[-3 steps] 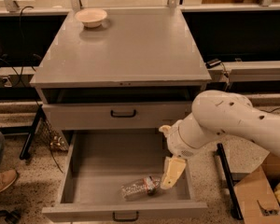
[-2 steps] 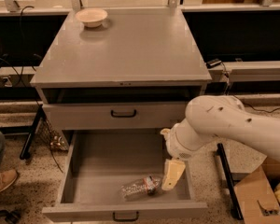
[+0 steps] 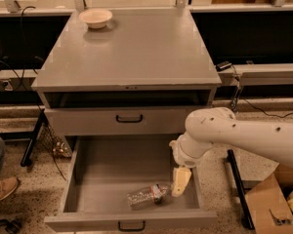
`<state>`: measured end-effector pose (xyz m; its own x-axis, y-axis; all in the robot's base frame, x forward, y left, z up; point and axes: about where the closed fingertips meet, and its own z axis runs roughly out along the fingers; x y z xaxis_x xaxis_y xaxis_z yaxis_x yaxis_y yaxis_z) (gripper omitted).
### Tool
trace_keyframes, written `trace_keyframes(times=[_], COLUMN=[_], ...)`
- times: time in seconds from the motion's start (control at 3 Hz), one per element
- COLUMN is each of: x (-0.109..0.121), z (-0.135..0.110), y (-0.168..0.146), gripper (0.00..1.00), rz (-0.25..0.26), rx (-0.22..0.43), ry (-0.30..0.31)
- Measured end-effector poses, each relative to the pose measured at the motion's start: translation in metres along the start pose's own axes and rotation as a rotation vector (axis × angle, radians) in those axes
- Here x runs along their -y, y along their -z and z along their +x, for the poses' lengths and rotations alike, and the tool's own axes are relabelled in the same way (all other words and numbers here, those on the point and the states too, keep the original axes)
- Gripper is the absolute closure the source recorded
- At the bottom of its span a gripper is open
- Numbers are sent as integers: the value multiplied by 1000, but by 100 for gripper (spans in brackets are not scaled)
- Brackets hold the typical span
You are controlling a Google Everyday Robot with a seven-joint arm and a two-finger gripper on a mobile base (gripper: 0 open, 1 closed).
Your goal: Pick water bottle from middle drawer and place on counter
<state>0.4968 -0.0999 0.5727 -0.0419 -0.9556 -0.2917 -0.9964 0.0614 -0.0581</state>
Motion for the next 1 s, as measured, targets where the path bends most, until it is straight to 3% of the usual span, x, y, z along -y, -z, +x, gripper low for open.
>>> trace_keyframes(times=[0.67,1.0], x=[13,13], z=[38,38], y=[-86,-86], gripper=[0,0], rz=[-85,-85], rx=[17,17], ry=[-77,-76])
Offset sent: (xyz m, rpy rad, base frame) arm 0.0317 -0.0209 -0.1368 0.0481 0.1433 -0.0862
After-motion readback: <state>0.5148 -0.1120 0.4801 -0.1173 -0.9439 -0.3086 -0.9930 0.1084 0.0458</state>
